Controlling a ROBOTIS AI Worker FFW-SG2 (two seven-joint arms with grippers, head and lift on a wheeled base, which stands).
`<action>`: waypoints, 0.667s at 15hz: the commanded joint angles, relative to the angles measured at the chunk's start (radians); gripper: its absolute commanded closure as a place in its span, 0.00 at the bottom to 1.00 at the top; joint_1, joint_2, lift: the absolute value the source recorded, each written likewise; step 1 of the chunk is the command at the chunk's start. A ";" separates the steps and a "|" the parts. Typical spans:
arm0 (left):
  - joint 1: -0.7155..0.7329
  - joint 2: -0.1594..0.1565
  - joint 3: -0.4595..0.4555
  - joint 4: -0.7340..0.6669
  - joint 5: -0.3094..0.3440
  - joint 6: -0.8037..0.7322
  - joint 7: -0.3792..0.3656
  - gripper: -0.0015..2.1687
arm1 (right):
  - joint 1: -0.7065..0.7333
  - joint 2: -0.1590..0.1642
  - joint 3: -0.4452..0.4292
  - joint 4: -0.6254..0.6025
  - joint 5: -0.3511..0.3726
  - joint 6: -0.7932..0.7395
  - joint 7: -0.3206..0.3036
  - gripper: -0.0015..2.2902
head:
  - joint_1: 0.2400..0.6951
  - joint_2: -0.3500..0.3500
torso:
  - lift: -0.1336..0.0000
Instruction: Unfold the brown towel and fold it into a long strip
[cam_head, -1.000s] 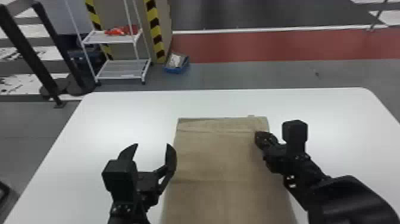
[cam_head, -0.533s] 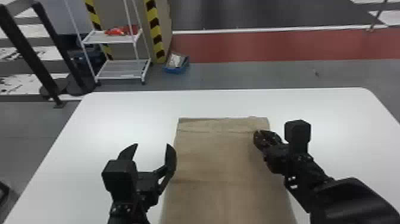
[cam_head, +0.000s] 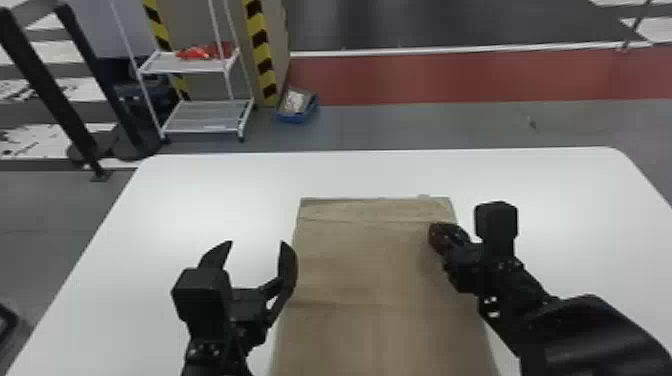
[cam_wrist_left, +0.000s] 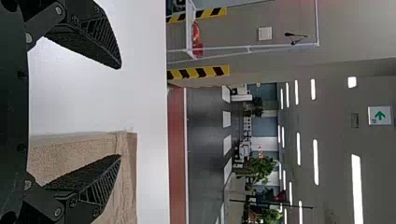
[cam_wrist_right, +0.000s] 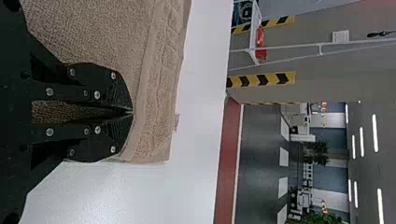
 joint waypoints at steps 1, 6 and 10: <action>0.000 0.000 0.000 0.000 0.000 0.000 0.000 0.10 | 0.003 -0.002 0.003 -0.003 -0.002 0.002 0.000 0.49 | 1.00 0.64 | 0.08; 0.000 0.000 0.000 -0.002 0.000 0.000 0.000 0.10 | 0.026 -0.003 -0.002 -0.043 -0.002 -0.007 0.003 0.53 | 1.00 0.64 | 0.08; -0.002 0.000 0.001 -0.002 0.000 0.000 0.000 0.10 | 0.085 -0.006 0.009 -0.172 0.003 -0.004 0.009 0.53 | 1.00 0.64 | 0.08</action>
